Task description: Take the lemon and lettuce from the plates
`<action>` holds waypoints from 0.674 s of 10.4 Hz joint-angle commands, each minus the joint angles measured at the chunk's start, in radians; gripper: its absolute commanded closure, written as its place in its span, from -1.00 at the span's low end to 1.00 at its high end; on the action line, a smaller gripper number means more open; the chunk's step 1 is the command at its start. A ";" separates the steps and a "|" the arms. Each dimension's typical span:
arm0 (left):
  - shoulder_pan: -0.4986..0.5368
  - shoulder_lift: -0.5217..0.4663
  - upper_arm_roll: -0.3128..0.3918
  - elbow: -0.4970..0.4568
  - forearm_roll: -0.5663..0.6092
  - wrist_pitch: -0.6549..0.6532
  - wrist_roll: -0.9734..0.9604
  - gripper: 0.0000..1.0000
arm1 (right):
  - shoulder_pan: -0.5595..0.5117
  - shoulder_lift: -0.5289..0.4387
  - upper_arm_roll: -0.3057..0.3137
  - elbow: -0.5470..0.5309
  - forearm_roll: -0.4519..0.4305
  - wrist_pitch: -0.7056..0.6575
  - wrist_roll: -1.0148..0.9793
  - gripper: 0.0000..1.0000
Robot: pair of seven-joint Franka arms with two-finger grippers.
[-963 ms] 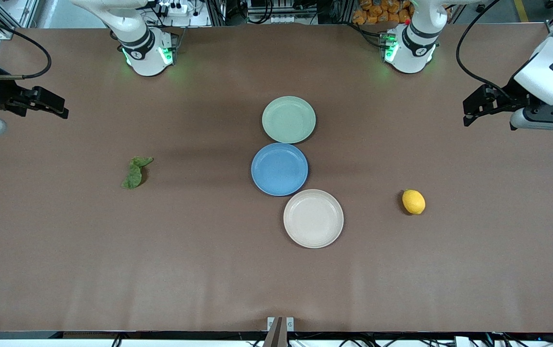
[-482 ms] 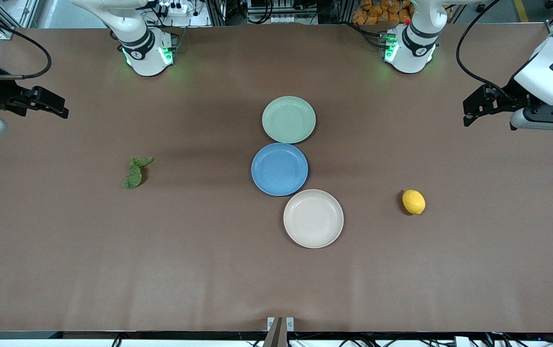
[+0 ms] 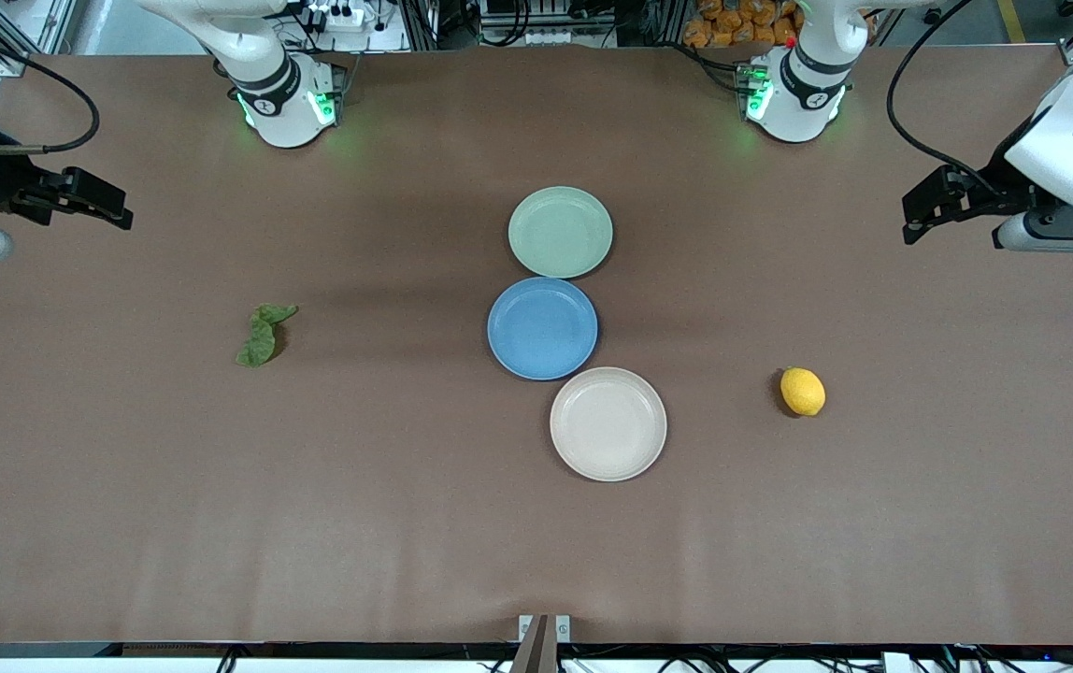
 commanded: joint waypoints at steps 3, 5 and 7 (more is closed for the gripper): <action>-0.002 0.005 0.003 0.016 -0.009 -0.036 -0.008 -1.00 | -0.019 0.006 0.011 0.014 0.008 -0.018 -0.003 -1.00; -0.001 0.006 0.003 0.033 -0.009 0.014 -0.005 -1.00 | -0.019 0.006 0.011 0.014 0.008 -0.018 -0.003 -1.00; -0.001 0.006 0.005 0.035 -0.006 0.058 -0.004 -1.00 | -0.019 0.006 0.011 0.014 0.008 -0.018 -0.003 -1.00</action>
